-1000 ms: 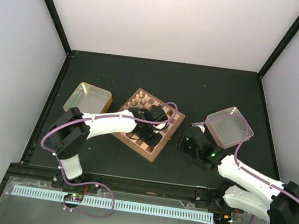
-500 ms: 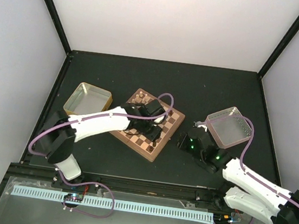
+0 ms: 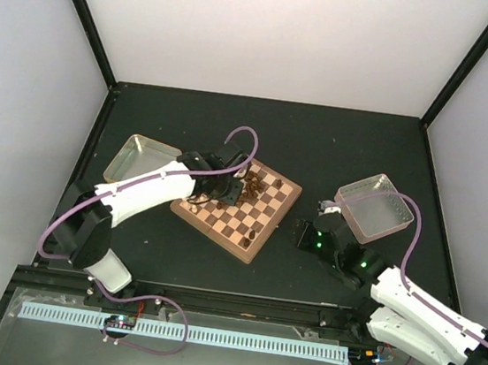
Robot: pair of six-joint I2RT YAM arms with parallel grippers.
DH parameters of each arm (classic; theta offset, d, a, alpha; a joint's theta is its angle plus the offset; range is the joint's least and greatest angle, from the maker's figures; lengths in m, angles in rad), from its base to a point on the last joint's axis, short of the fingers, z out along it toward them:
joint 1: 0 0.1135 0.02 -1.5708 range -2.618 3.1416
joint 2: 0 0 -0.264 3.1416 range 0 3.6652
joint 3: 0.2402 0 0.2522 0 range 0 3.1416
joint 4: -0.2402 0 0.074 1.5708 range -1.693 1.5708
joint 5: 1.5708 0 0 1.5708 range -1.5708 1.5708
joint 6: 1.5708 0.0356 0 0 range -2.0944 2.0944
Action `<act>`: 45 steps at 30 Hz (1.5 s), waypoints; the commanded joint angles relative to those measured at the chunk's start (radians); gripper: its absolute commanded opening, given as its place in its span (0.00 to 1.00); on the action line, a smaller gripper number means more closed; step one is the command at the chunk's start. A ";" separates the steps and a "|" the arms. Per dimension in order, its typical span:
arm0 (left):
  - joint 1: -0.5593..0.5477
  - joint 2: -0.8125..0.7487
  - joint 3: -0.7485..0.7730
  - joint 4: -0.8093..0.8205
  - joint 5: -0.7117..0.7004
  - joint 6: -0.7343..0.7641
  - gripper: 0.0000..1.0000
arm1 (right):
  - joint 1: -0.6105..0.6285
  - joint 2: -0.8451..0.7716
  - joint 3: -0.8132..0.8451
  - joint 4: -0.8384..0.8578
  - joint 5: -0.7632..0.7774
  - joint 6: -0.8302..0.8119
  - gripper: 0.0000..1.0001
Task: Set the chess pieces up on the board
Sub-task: Pick up the chess piece from the chessboard.
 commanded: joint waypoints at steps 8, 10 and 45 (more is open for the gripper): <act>0.030 0.145 -0.019 -0.058 -0.113 -0.046 0.34 | -0.007 -0.085 -0.047 -0.032 -0.016 -0.026 0.53; 0.034 0.159 -0.021 -0.059 -0.125 -0.052 0.35 | -0.007 -0.086 -0.048 -0.034 -0.014 -0.026 0.53; -0.179 0.089 -0.129 -0.015 0.076 -0.116 0.08 | -0.007 -0.208 -0.073 -0.101 0.033 -0.030 0.54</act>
